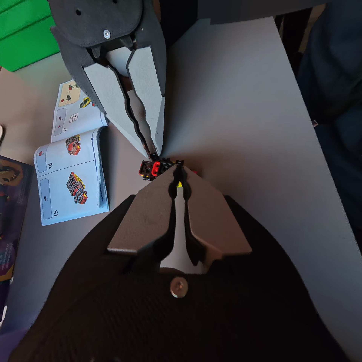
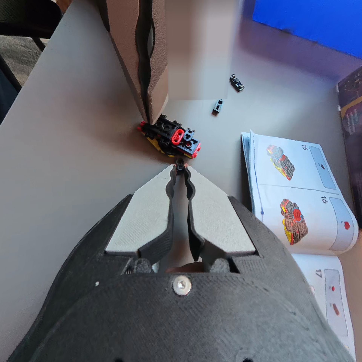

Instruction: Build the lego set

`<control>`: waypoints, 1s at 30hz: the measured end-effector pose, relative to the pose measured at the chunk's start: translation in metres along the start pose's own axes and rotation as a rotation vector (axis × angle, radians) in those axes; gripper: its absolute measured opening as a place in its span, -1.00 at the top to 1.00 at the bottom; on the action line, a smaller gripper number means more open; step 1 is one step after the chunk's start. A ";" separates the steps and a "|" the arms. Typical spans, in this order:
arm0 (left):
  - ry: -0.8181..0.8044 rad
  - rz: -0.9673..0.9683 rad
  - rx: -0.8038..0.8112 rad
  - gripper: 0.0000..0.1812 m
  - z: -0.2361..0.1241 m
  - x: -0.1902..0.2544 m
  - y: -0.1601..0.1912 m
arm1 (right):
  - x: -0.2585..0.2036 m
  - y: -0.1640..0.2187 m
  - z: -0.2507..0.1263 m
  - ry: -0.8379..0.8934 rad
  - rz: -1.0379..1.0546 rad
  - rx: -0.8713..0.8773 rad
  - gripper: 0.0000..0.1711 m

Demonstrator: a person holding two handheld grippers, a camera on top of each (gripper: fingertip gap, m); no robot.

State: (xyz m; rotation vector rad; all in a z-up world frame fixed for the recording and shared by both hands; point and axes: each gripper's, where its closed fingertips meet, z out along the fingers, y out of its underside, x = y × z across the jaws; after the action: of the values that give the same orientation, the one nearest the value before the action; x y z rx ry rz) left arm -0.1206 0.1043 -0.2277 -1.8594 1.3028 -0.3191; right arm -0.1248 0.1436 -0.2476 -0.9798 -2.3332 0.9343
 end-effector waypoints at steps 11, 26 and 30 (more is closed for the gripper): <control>0.061 -0.631 0.249 1.00 -0.017 -0.040 -0.028 | 0.014 -0.012 -0.015 0.094 0.155 0.006 0.95; -0.177 -1.130 0.356 1.00 -0.039 -0.110 0.011 | 0.027 -0.016 -0.023 0.146 0.282 0.065 0.95; -0.201 -1.170 0.363 1.00 -0.040 -0.116 0.016 | 0.027 -0.020 -0.021 0.145 0.316 0.098 0.95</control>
State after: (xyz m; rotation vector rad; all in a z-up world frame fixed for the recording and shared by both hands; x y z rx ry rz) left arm -0.2060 0.1836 -0.1865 -2.0537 -0.1104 -0.8633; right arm -0.1384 0.1625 -0.2156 -1.3529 -2.0291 1.0459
